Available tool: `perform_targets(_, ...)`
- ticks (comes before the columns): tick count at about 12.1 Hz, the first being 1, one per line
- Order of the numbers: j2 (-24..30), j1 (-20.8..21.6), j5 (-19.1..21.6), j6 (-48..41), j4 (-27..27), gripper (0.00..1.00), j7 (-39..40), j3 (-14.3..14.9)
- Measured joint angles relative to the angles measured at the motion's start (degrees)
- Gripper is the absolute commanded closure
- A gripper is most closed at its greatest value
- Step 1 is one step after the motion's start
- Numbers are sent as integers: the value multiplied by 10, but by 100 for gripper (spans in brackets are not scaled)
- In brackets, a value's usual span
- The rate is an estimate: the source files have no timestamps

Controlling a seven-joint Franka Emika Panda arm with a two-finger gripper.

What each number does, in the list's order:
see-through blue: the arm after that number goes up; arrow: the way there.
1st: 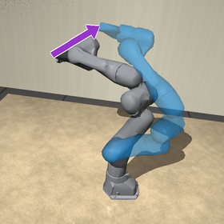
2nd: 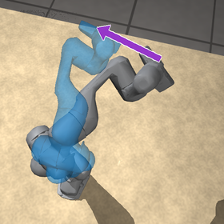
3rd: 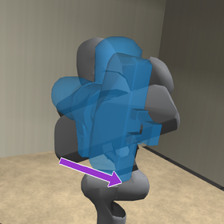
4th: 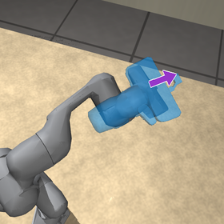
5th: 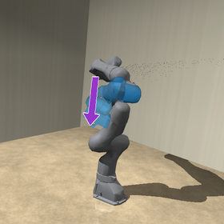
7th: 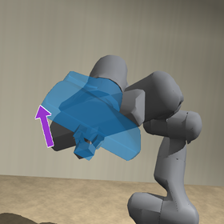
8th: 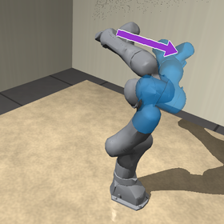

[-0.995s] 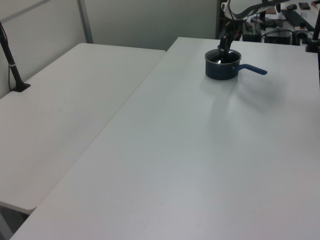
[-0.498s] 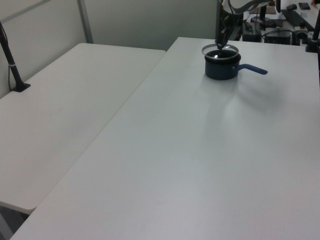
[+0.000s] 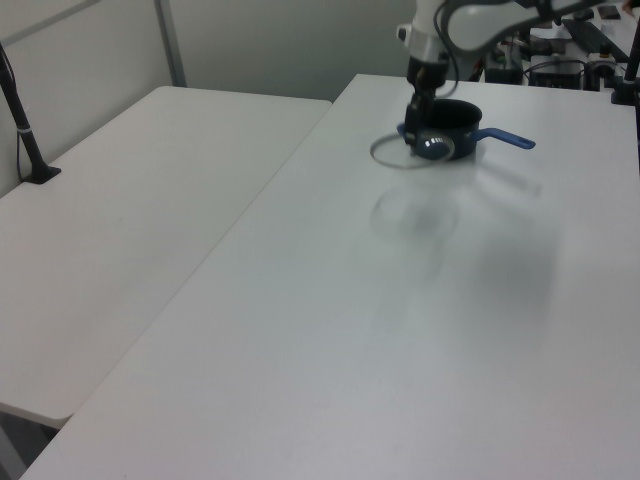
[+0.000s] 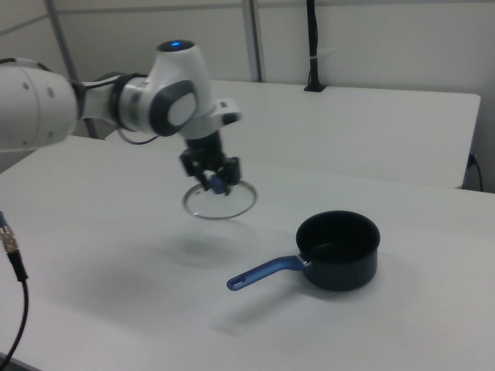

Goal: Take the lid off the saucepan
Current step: 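Lift the glass lid off the pot and carry it beside the saucepan, then lower the glass lid flat onto the table beside the saucepan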

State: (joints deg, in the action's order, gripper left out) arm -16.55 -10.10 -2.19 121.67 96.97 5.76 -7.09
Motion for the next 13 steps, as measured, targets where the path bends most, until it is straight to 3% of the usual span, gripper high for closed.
perform_targets(2, 40, 25, -13, 4, 79, 59, -39, -22)
perform_targets(6, 44, 106, -59, 78, 181, 58, -155, -23)
perform_targets(7, 40, 111, -62, 91, 191, 52, -171, -23)
perform_targets(8, 35, 111, -62, 98, 195, 20, -183, -23)
perform_targets(9, 32, 113, -62, 99, 196, 0, -187, -23)
perform_targets(13, 32, 125, -62, 78, 189, 0, -200, -23)
